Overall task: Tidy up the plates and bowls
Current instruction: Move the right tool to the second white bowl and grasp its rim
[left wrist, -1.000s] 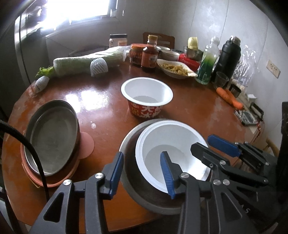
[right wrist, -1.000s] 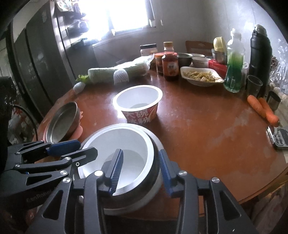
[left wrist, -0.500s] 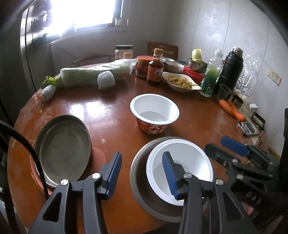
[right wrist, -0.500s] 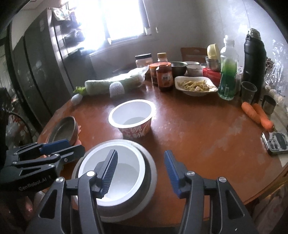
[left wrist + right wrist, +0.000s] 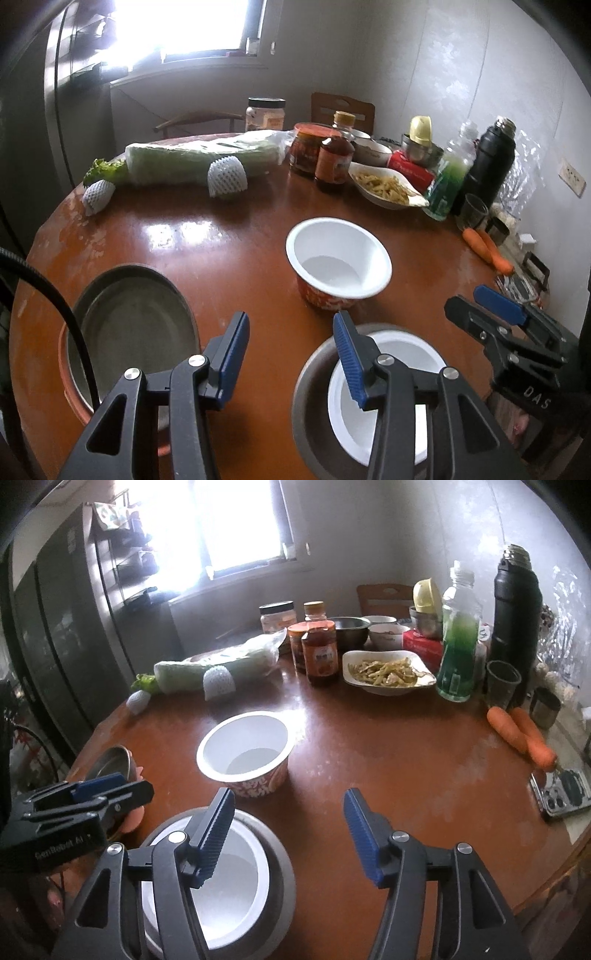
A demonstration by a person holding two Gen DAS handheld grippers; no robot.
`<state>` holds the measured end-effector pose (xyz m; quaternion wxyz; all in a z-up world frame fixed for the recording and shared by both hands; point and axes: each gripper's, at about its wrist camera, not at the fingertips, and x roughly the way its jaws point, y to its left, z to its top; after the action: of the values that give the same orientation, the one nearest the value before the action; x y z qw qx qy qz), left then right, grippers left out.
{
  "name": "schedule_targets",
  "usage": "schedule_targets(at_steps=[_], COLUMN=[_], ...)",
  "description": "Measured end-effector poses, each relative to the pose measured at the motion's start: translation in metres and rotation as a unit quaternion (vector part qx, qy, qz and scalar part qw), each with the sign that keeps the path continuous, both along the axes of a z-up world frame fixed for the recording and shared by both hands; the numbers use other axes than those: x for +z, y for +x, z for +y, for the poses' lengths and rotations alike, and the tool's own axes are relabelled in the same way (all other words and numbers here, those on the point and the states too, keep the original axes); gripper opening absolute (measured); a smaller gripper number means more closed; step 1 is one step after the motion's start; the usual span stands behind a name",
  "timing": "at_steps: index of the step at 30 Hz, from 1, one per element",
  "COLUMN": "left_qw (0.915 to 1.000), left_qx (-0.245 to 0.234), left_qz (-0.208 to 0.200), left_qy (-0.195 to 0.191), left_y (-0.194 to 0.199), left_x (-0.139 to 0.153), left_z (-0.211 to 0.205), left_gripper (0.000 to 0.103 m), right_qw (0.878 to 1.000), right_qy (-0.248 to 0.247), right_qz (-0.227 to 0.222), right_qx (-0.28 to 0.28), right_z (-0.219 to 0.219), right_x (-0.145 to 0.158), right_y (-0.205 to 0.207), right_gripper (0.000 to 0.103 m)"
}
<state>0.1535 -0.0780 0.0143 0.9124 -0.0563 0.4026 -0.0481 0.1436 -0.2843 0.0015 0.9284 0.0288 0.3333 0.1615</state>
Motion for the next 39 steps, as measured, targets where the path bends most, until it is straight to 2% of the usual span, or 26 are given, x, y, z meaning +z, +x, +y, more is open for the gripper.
schedule_targets(at_steps=[8,19,25,39], left_qw=[0.9998,0.9999,0.9995,0.9973], left_qx=[-0.016,-0.011,-0.011,-0.018], left_qz=[-0.001,0.01,0.026,0.069], left_qy=[0.013,-0.003,-0.015,-0.017], left_y=[0.026,0.058,0.072,0.095], left_x=[-0.001,-0.001,-0.009,-0.034], left_z=[-0.01,-0.006,-0.004,-0.011], left_gripper=[0.047,0.047,0.047,0.047], right_qw=[1.0,1.0,1.0,0.997], right_qy=[0.002,-0.01,-0.015,-0.016], right_qz=[0.001,-0.002,0.013,0.067], right_qx=[0.007,0.002,0.008,0.024], right_z=[0.009,0.011,0.013,0.022], right_x=[0.004,0.011,0.005,-0.031], right_y=[0.025,0.057,0.072,0.102], right_gripper=[0.064,0.064,0.064,0.064])
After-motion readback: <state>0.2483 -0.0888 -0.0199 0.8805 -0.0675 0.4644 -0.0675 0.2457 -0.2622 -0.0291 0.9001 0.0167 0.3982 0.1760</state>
